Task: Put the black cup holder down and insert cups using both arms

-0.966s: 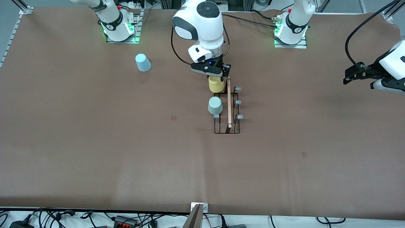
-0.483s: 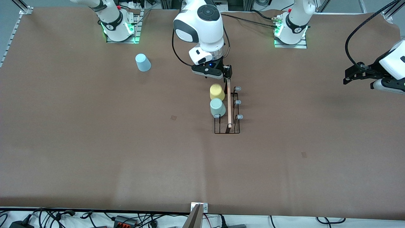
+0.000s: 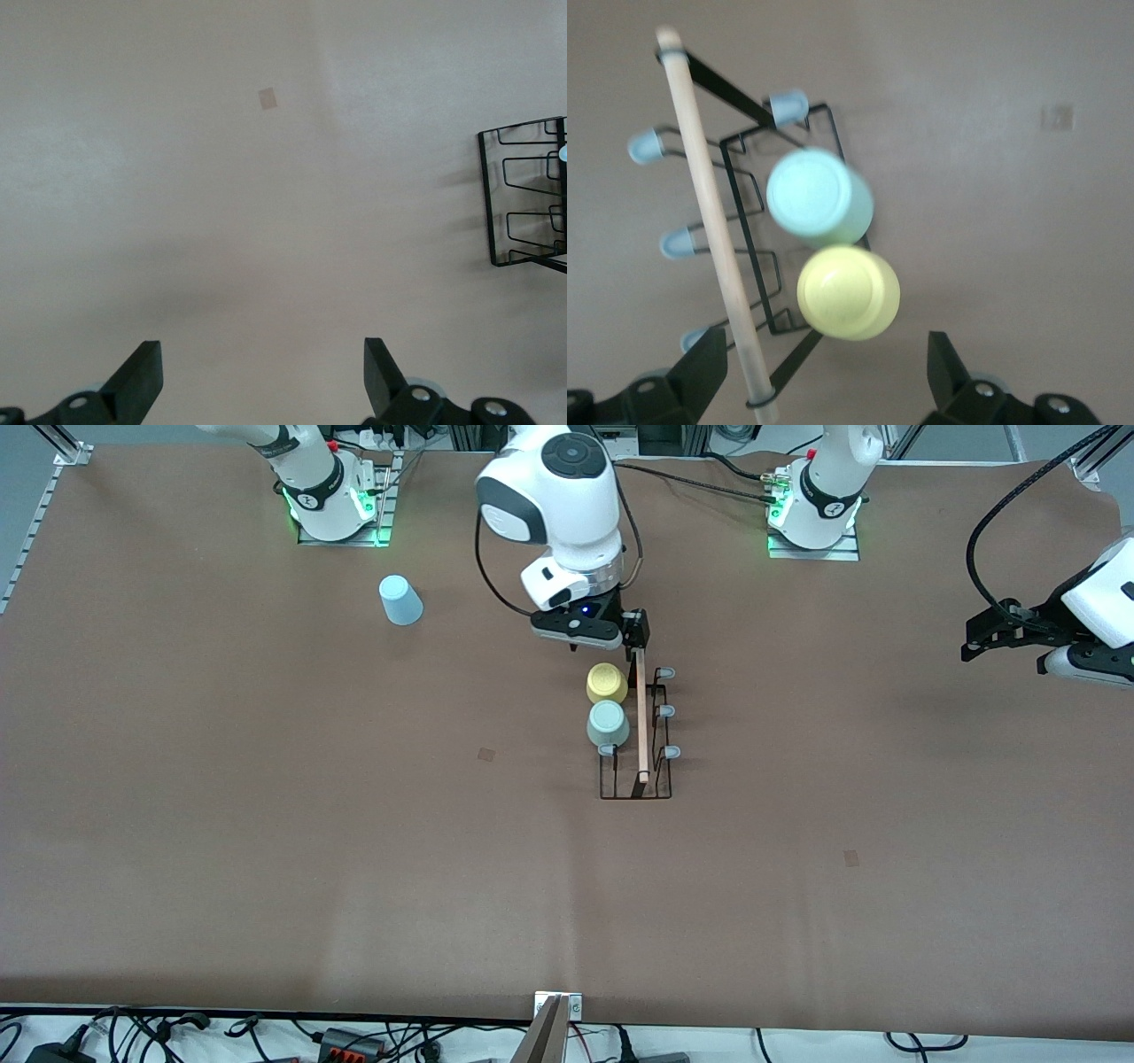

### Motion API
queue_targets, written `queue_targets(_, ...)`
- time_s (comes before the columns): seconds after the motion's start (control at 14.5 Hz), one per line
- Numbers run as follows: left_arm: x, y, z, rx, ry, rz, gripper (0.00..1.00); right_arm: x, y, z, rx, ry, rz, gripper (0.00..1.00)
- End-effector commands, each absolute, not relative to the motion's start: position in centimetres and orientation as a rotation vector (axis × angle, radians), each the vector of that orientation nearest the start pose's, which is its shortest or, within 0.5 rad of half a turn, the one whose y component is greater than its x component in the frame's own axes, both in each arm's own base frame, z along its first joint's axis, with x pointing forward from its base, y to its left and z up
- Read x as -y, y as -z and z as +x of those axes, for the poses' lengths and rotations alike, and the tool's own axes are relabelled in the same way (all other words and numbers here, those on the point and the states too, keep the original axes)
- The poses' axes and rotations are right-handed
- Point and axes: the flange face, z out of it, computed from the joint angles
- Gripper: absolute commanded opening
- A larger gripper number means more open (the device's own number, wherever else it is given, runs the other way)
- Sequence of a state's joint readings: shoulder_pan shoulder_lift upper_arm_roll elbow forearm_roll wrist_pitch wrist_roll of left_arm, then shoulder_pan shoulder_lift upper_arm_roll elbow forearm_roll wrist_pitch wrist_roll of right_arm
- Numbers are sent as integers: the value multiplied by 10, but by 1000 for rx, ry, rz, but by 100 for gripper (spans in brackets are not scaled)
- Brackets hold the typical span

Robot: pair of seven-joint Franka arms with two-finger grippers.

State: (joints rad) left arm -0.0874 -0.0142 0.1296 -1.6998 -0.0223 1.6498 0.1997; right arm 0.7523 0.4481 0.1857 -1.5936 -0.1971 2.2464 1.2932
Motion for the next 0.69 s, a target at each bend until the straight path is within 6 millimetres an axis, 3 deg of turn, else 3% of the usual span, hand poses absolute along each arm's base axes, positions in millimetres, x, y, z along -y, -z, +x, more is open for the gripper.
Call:
queue_targets(0.0, -22, -581, 553, -227, -56, -3176, 100, -501, -443, 460, -352, 217, -2977, 100)
queue_targets(0.07, -22, -582, 552, -227, -56, -3176, 100, -477, -459, 473, -304, 186, -2989, 100)
queue_targets(0.28, -22, -582, 552, -224, -56, -3176, 100, -380, -502, 519, -169, 154, -3059, 100)
queue_targets(0.41, -22, -581, 552, -225, -63, -3176, 100, -297, -528, 548, -153, 146, -3099, 100)
queue_targets(0.62, -22, -581, 552, -225, -63, -3176, 100, -184, -558, 571, -110, 96, -3154, 100)
